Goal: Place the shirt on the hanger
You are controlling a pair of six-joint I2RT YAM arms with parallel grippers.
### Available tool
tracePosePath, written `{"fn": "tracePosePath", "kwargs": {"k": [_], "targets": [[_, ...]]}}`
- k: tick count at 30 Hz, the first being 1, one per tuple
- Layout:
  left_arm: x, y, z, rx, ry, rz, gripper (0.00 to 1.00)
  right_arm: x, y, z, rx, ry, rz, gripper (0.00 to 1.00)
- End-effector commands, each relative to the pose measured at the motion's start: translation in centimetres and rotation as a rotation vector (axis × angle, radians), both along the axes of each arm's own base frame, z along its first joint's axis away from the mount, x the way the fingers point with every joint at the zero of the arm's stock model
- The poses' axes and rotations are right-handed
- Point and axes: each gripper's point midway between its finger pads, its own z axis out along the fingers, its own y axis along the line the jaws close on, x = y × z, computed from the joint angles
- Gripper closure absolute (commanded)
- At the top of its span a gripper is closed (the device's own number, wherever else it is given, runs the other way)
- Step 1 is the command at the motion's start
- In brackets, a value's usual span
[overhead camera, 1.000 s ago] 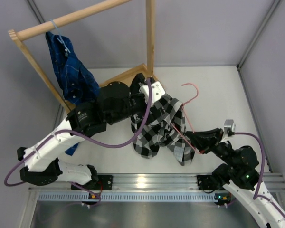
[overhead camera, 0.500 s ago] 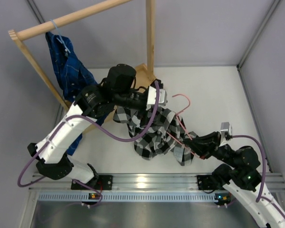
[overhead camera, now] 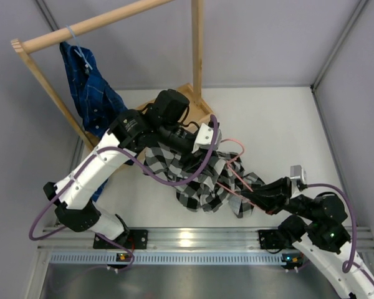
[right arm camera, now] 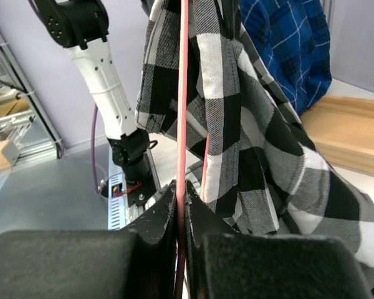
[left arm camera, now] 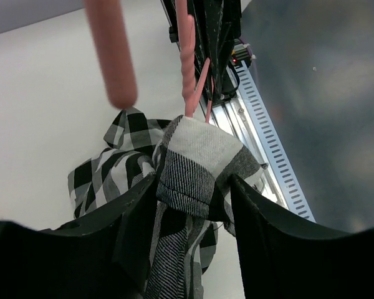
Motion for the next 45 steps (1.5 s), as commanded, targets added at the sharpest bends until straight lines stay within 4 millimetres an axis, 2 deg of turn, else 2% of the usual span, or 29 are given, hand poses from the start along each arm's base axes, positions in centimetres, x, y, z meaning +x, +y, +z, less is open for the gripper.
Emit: {"fn": "tracePosePath", "kwargs": {"k": [1, 9, 10, 12, 13, 14, 15, 20, 25, 26, 27, 28, 29, 31, 32, 37, 43, 45], "targets": [[-1.1, 0.3, -0.4, 0.003, 0.035, -0.066, 0.46, -2.9, -1.8, 4.9, 0.098, -0.209, 0.012, 1.00], [-2.0, 0.2, -0.2, -0.019, 0.063, -0.112, 0.47, -2.9, -1.4, 4.5, 0.054, -0.208, 0.035, 1.00], [-2.2, 0.2, -0.2, -0.022, 0.069, -0.120, 0.51, -2.9, -1.4, 4.7, 0.053, -0.214, 0.033, 1.00], [-2.2, 0.2, -0.4, -0.019, 0.078, -0.125, 0.62, -2.9, -1.5, 5.0, 0.054, -0.227, 0.028, 1.00], [-2.3, 0.1, -0.4, -0.019, 0.081, -0.130, 0.80, -3.1, -1.6, 5.3, 0.057, -0.237, 0.028, 1.00], [-2.2, 0.1, -0.5, -0.017, 0.083, -0.128, 0.92, -2.8, -1.4, 5.2, 0.048, -0.228, 0.028, 1.00], [-2.3, 0.1, -0.6, -0.014, 0.085, -0.129, 1.00, -2.7, -1.4, 5.2, 0.041, -0.232, 0.027, 1.00], [-2.1, 0.3, -1.0, -0.010, 0.067, -0.128, 1.00, -2.5, -1.4, 5.7, 0.037, -0.232, 0.012, 1.00], [-1.9, 0.6, -0.4, -0.018, 0.026, -0.105, 1.00, -2.9, -1.5, 5.9, 0.034, -0.247, 0.024, 1.00], [-1.5, 0.5, -0.1, -0.019, 0.021, -0.078, 0.91, -3.0, -1.5, 5.9, 0.034, -0.248, 0.030, 1.00], [-0.5, 0.4, 0.0, -0.013, -0.008, -0.025, 0.71, -3.1, -1.4, 5.8, 0.030, -0.246, 0.038, 1.00], [0.2, 0.1, 0.7, -0.043, -0.042, 0.009, 0.64, -3.1, -1.4, 5.8, 0.029, -0.246, 0.041, 1.00], [0.7, -0.1, 0.8, -0.041, -0.034, 0.048, 0.52, -3.2, -1.4, 5.8, 0.030, -0.243, 0.042, 1.00], [1.7, -0.1, 1.3, -0.052, -0.065, 0.107, 0.05, -3.2, -1.4, 5.7, 0.029, -0.240, 0.042, 1.00], [1.8, -0.3, 1.7, -0.064, -0.071, 0.113, 0.02, -3.1, -1.4, 5.6, 0.028, -0.240, 0.041, 1.00], [0.9, 0.0, 2.9, -0.102, -0.067, 0.078, 0.02, -3.1, -1.5, 5.3, 0.030, -0.230, 0.034, 1.00], [-1.7, 0.7, 2.8, -0.138, -0.037, -0.039, 0.03, -2.9, -1.6, 5.3, 0.026, -0.229, 0.021, 1.00], [-2.0, 0.7, 2.5, -0.136, -0.022, -0.056, 0.08, -3.1, -1.6, 5.4, 0.025, -0.233, 0.030, 1.00]]}}
